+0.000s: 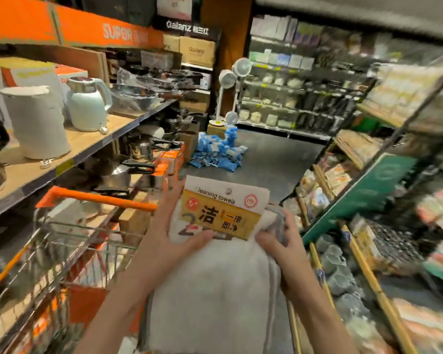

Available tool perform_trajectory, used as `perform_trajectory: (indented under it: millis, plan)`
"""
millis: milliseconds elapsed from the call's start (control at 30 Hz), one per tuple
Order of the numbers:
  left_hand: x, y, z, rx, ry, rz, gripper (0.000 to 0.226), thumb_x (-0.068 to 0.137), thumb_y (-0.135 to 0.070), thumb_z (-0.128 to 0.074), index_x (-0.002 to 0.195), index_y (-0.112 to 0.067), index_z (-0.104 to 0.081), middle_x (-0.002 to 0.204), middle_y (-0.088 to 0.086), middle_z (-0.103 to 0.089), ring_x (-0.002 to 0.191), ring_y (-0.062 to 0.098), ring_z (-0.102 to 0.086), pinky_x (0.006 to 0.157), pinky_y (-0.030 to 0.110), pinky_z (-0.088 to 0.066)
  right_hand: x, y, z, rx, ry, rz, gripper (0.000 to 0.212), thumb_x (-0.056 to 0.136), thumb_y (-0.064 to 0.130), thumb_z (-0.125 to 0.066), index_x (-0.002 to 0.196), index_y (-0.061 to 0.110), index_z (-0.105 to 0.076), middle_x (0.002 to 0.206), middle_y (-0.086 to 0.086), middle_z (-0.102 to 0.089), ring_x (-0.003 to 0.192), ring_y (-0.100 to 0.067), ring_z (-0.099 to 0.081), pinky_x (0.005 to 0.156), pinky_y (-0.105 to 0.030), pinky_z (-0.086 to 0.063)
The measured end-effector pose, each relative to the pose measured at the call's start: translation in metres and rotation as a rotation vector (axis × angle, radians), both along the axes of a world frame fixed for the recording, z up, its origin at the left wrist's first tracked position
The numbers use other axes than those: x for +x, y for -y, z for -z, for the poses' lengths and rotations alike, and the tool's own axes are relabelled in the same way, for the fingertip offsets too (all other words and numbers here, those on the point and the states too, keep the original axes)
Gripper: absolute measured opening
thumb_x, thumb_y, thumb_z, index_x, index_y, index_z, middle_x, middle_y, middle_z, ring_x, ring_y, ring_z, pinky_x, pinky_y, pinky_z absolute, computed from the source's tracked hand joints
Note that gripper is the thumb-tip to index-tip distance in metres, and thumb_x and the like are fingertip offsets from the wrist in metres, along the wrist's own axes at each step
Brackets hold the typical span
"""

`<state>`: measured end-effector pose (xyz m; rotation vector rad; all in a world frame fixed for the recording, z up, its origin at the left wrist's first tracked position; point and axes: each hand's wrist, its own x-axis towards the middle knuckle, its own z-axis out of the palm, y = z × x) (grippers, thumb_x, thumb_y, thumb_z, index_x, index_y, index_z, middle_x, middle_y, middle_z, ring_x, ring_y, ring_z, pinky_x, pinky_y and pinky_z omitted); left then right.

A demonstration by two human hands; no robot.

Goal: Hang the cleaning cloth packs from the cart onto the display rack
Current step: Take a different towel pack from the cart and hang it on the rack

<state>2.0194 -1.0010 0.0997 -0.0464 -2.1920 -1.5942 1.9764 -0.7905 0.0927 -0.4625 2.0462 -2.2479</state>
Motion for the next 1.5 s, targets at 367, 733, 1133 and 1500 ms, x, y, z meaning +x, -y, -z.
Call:
perform_trajectory:
  millis: [367, 733, 1133, 1500]
  plan:
    - [-0.03, -0.241, -0.003, 0.07, -0.07, 0.47, 0.078, 0.071, -0.016, -0.081, 0.111, -0.07, -0.042, 0.115, -0.012, -0.063, 0.098, -0.013, -0.059, 0.072, -0.005, -0.038, 0.067, -0.234, -0.012, 0.122, -0.08, 0.582, 0.054, 0.068, 0.027, -0.07, 0.117, 0.04, -0.051, 0.107, 0.019, -0.066, 0.1, 0.0, -0.063, 0.081, -0.016, -0.052]
    - [0.015, -0.498, 0.005, 0.141, -0.055, 0.914, 0.073, 0.059, -0.042, -0.078, 0.122, -0.057, -0.043, 0.12, -0.006, -0.065, 0.11, 0.008, -0.062, 0.097, 0.029, -0.048, 0.174, -0.446, -0.022, 0.432, -0.077, 1.114, 0.077, 0.055, 0.037, -0.085, 0.121, 0.036, -0.046, 0.125, 0.01, -0.055, 0.117, -0.009, -0.052, 0.098, -0.021, -0.041]
    - [0.038, -0.654, 0.027, 0.021, 0.129, 1.484, 0.083, 0.068, -0.061, -0.066, 0.128, -0.076, -0.011, 0.141, -0.033, -0.041, 0.129, -0.01, -0.039, 0.102, 0.022, -0.032, 0.261, -0.563, -0.008, 0.581, 0.018, 1.25, 0.071, 0.078, 0.011, -0.074, 0.135, 0.037, -0.04, 0.138, 0.011, -0.042, 0.126, 0.009, -0.036, 0.105, -0.01, -0.027]
    - [0.03, -0.751, 0.039, 0.003, 0.172, 1.633, 0.066, 0.075, -0.034, -0.076, 0.128, -0.053, -0.043, 0.132, -0.025, -0.053, 0.123, -0.007, -0.046, 0.106, 0.03, -0.039, 0.273, -0.612, 0.007, 0.422, 0.187, 1.579, 0.044, 0.075, 0.009, -0.077, 0.107, 0.029, -0.054, 0.111, 0.015, -0.058, 0.104, 0.009, -0.052, 0.086, -0.006, -0.041]
